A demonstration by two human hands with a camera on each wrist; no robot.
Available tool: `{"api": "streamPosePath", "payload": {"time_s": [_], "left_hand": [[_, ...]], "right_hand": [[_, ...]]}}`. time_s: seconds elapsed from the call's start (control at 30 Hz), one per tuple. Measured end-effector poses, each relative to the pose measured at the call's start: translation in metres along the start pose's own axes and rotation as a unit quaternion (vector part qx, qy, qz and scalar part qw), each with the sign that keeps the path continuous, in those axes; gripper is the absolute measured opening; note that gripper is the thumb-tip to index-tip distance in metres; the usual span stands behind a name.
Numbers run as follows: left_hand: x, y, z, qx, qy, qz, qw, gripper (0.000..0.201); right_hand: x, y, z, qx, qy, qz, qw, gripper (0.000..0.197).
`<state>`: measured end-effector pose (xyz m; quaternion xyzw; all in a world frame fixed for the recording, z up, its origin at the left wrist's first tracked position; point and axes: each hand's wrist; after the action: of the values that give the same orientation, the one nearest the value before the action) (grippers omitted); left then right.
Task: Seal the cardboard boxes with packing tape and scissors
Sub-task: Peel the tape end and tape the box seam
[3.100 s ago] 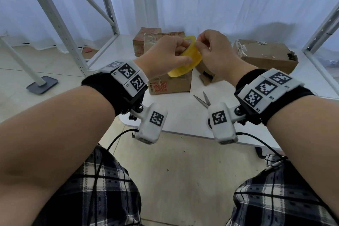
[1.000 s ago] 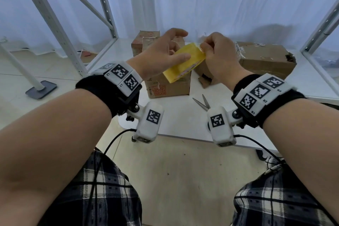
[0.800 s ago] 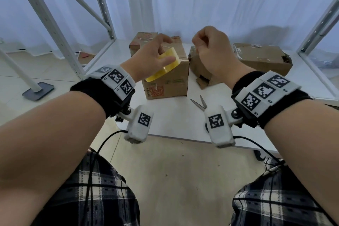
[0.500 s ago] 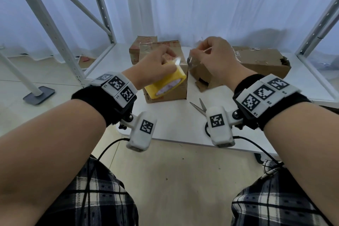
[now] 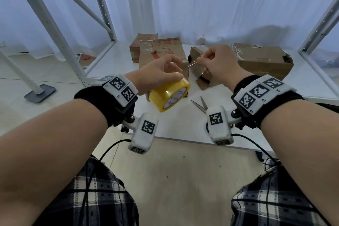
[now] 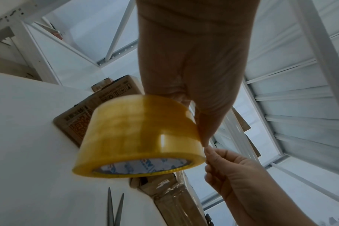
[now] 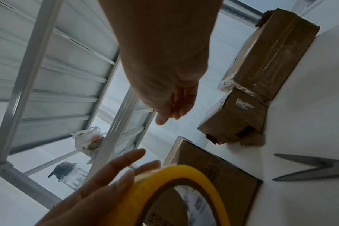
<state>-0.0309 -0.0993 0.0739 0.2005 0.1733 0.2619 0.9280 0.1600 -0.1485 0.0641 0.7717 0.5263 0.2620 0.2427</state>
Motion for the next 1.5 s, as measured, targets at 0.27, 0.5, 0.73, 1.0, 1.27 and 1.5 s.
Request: {"api": "streamPosePath", "payload": {"time_s": [0.27, 0.5, 0.73, 1.0, 1.27, 1.5], "left_hand": [[-0.003, -0.007, 0.013, -0.058, -0.021, -0.001, 0.998, 0.017], [-0.003, -0.009, 0.012, -0.06, -0.032, 0.018, 0.998, 0.028], [0.008, -0.012, 0.003, -0.027, 0.002, 0.037, 0.999, 0.031], [0.011, -0.01, -0.004, 0.0, -0.009, 0.054, 0.999, 0.028], [0.012, -0.006, -0.013, 0.03, 0.002, 0.07, 0.997, 0.037], [0.008, -0.004, -0.007, 0.008, -0.017, 0.069, 0.997, 0.048]], "right_hand": [[0.006, 0.0, -0.004, -0.017, 0.028, 0.062, 0.998, 0.011], [0.002, 0.0, -0.006, -0.028, 0.034, 0.059, 0.997, 0.01], [-0.003, -0.008, -0.013, -0.066, 0.066, 0.04, 0.995, 0.01], [-0.006, -0.012, -0.023, -0.095, 0.118, 0.026, 0.988, 0.009], [-0.01, -0.01, -0.027, -0.095, 0.131, 0.009, 0.987, 0.007], [-0.006, -0.002, -0.028, -0.095, 0.082, 0.049, 0.991, 0.005]]}}
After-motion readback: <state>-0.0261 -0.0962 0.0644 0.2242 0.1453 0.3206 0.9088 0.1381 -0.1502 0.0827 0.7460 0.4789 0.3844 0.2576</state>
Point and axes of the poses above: each hand's wrist, its own x-axis towards the middle knuckle, its own y-axis out of the back of the hand, z = x × y, and after that the axes turned 10 degrees about -z, right-handed
